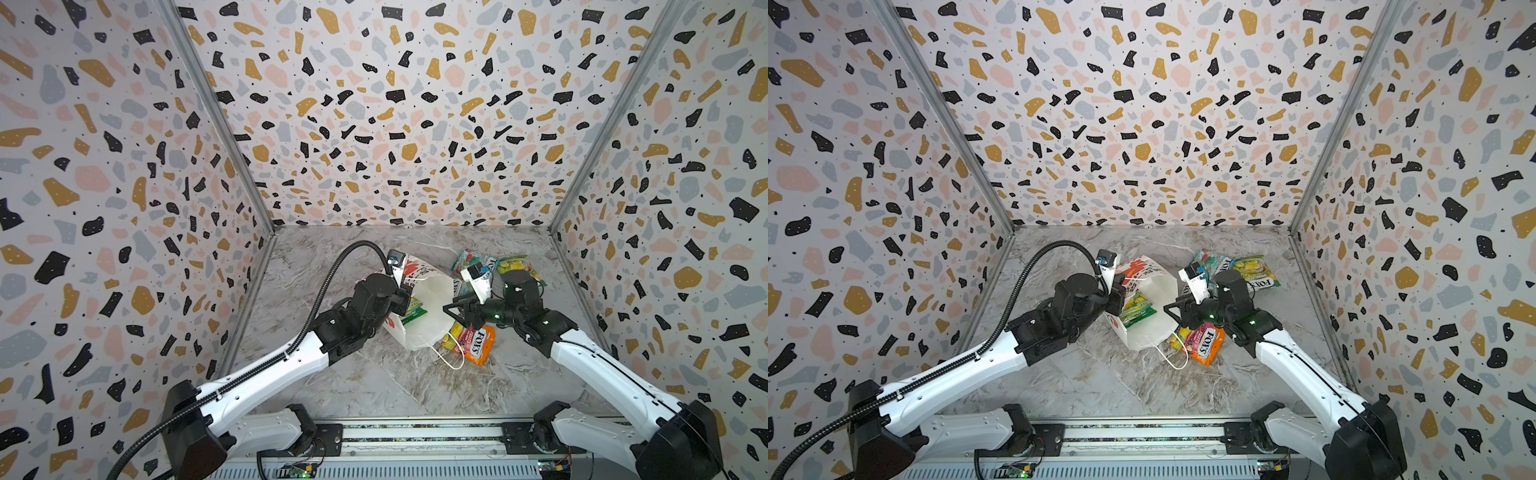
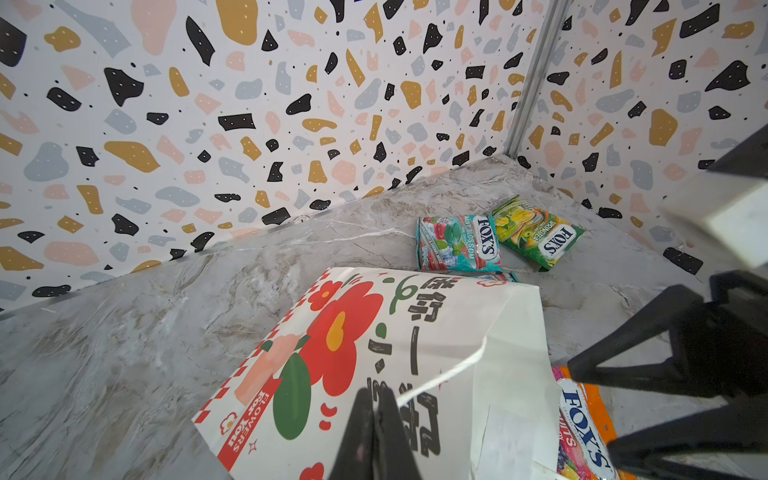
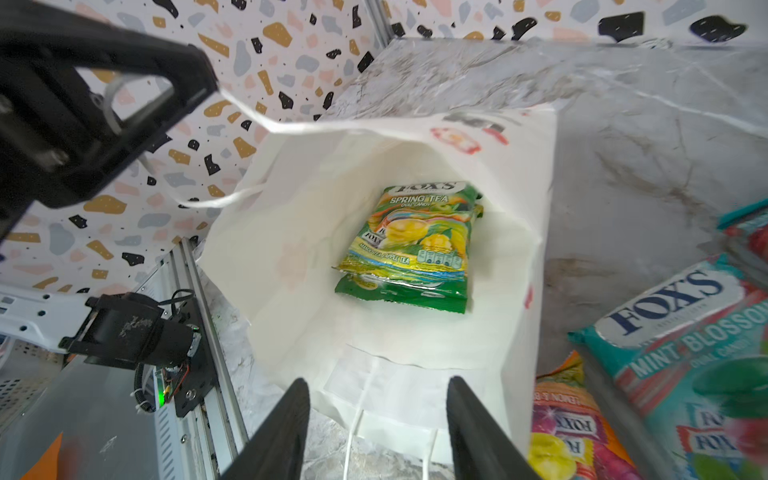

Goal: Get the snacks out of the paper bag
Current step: 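Move the open right gripper back into the bag toward the remaining green packets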

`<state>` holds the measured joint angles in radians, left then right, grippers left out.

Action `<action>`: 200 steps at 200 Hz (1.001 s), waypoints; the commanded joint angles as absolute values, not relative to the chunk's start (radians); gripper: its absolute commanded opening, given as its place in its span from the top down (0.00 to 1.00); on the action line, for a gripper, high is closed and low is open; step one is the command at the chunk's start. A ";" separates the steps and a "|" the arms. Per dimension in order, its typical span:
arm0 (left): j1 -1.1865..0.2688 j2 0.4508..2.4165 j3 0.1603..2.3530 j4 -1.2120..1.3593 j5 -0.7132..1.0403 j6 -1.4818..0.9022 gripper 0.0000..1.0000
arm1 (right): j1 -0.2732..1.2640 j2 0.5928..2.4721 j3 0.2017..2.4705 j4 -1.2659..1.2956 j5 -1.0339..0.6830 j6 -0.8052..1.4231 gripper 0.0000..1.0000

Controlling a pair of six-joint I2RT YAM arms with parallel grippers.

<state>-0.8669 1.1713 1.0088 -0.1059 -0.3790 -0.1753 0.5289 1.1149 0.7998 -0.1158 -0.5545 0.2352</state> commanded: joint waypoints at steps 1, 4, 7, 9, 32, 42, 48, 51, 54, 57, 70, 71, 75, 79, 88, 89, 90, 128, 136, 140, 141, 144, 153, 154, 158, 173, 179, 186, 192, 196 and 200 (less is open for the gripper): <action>-0.865 1.159 1.025 -0.082 -0.395 -0.161 1.00 | 0.583 1.150 0.800 -0.062 -0.524 0.263 0.46; -0.866 1.158 1.024 -0.080 -0.396 -0.161 1.00 | 0.593 1.158 0.798 -0.054 -0.522 0.265 0.46; -0.866 1.156 1.023 -0.078 -0.398 -0.161 1.00 | 0.601 1.167 0.798 -0.049 -0.520 0.267 0.46; -0.866 1.155 1.022 -0.078 -0.398 -0.162 1.00 | 0.607 1.171 0.798 -0.043 -0.519 0.267 0.46; -0.867 1.145 1.018 -0.065 -0.402 -0.164 1.00 | 0.660 1.238 0.809 -0.032 -0.486 0.266 0.47; -0.866 1.141 1.016 -0.059 -0.408 -0.166 1.00 | 0.674 1.265 0.814 -0.031 -0.485 0.264 0.47; -0.866 1.139 1.012 -0.054 -0.408 -0.167 1.00 | 0.680 1.280 0.816 -0.032 -0.483 0.264 0.48; -0.866 1.140 1.012 -0.053 -0.407 -0.167 1.00 | 0.684 1.287 0.817 -0.031 -0.482 0.262 0.48; -0.866 1.136 1.011 -0.052 -0.408 -0.167 1.00 | 0.687 1.293 0.818 -0.032 -0.479 0.262 0.48; -0.866 1.135 1.010 -0.049 -0.408 -0.166 1.00 | 0.691 1.300 0.818 -0.032 -0.476 0.260 0.48; -0.866 1.128 1.005 -0.040 -0.405 -0.164 1.00 | 0.705 1.328 0.822 -0.035 -0.466 0.256 0.48; -0.866 1.128 1.004 -0.039 -0.405 -0.164 1.00 | 0.705 1.329 0.822 -0.035 -0.465 0.255 0.48; -0.866 1.125 1.001 -0.036 -0.405 -0.165 1.00 | 0.709 1.336 0.824 -0.034 -0.463 0.254 0.48; -0.867 1.123 1.000 -0.034 -0.405 -0.166 1.00 | 0.712 1.345 0.824 -0.034 -0.462 0.255 0.48; -0.867 1.118 0.996 -0.028 -0.406 -0.166 1.00 | 0.715 1.363 0.825 -0.032 -0.455 0.255 0.48; -0.867 1.118 0.996 -0.028 -0.406 -0.166 1.00 | 0.716 1.364 0.825 -0.031 -0.455 0.255 0.48; -0.866 1.117 0.996 -0.027 -0.406 -0.165 1.00 | 0.716 1.366 0.825 -0.030 -0.454 0.255 0.48; -0.866 1.116 0.994 -0.025 -0.404 -0.165 1.00 | 0.723 1.444 0.856 -0.016 -0.407 0.310 0.48; -0.866 1.118 0.994 -0.026 -0.404 -0.164 1.00 | 0.723 1.459 0.873 -0.015 -0.402 0.341 0.48; -0.866 1.119 0.993 -0.026 -0.403 -0.165 1.00 | 0.723 1.466 0.882 -0.015 -0.402 0.354 0.48; -0.866 1.119 0.994 -0.026 -0.403 -0.165 1.00 | 0.723 1.468 0.883 -0.015 -0.403 0.358 0.48; -0.866 1.120 0.995 -0.026 -0.403 -0.166 1.00 | 0.723 1.472 0.888 -0.014 -0.403 0.368 0.48; -0.866 1.120 0.996 -0.026 -0.402 -0.165 1.00 | 0.723 1.485 0.902 -0.005 -0.402 0.403 0.48; -0.867 1.121 0.996 -0.027 -0.401 -0.166 1.00 | 0.723 1.486 0.903 -0.004 -0.401 0.407 0.48; -0.866 1.120 0.996 -0.026 -0.400 -0.165 1.00 | 0.723 1.494 0.908 -0.001 -0.397 0.424 0.48; -0.866 1.120 0.996 -0.026 -0.397 -0.166 1.00 | 0.723 1.509 0.918 0.023 -0.382 0.487 0.48; -0.866 1.120 0.996 -0.026 -0.396 -0.166 1.00 | 0.723 1.518 0.921 0.036 -0.375 0.518 0.49; -0.866 1.120 0.995 -0.026 -0.397 -0.165 1.00 | 0.723 1.529 0.925 0.049 -0.375 0.546 0.49; -0.867 1.120 0.996 -0.026 -0.394 -0.166 1.00 | 0.723 1.537 0.929 0.056 -0.377 0.566 0.49; -0.866 1.120 0.996 -0.026 -0.395 -0.166 1.00 | 0.724 1.542 0.931 0.062 -0.377 0.581 0.49; -0.866 1.120 0.996 -0.025 -0.394 -0.167 1.00 | 0.724 1.548 0.933 0.068 -0.377 0.596 0.50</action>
